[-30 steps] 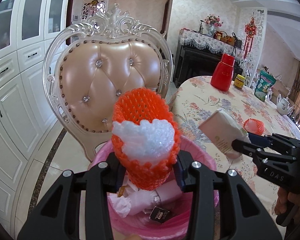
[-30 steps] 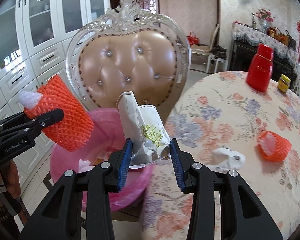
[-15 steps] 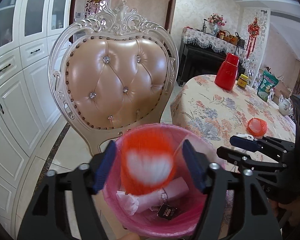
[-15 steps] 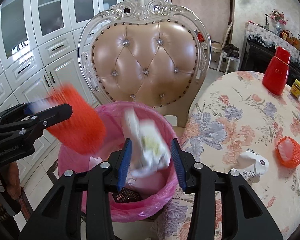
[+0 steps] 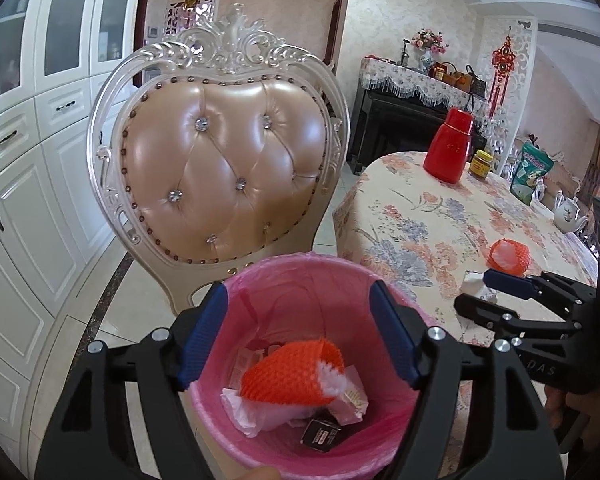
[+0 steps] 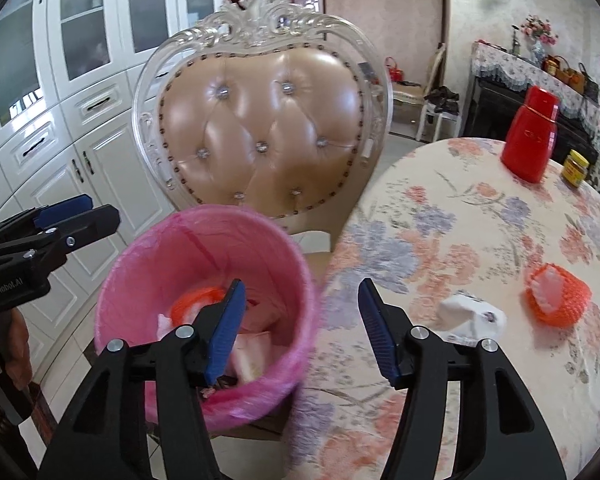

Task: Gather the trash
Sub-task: 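Open both grippers over the wastebasket, dropping the package and orange net, then grasp the white paper bag with the left gripper while the right grasps the orange net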

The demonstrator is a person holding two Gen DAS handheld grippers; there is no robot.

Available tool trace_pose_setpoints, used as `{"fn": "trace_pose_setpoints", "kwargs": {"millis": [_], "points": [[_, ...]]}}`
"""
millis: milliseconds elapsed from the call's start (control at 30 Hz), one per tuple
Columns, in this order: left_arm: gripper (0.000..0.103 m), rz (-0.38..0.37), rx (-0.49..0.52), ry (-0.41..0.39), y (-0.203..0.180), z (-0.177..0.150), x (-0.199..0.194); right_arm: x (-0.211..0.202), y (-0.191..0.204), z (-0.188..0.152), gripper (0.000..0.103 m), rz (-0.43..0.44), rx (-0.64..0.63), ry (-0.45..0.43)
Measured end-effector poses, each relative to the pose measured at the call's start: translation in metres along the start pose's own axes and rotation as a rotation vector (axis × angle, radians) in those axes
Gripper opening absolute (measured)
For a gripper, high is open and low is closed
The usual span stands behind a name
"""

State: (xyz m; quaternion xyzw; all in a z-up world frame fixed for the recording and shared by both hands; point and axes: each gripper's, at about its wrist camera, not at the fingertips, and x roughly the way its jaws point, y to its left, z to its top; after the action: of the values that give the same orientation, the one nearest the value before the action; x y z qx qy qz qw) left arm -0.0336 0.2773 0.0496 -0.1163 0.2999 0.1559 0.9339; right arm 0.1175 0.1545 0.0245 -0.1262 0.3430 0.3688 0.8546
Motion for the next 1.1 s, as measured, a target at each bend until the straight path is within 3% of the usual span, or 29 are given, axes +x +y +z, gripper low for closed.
{"fn": "trace_pose_setpoints", "kwargs": {"millis": [633,1100], "points": [[0.071,-0.099,0.089,0.013,-0.091,0.009,0.026,-0.040,-0.107,-0.030,0.062,-0.125,0.123,-0.028],[0.074,-0.200,0.138,0.060,-0.171,0.000,0.060,-0.068,-0.186,-0.064,0.074,-0.229,0.212,-0.033]]}}
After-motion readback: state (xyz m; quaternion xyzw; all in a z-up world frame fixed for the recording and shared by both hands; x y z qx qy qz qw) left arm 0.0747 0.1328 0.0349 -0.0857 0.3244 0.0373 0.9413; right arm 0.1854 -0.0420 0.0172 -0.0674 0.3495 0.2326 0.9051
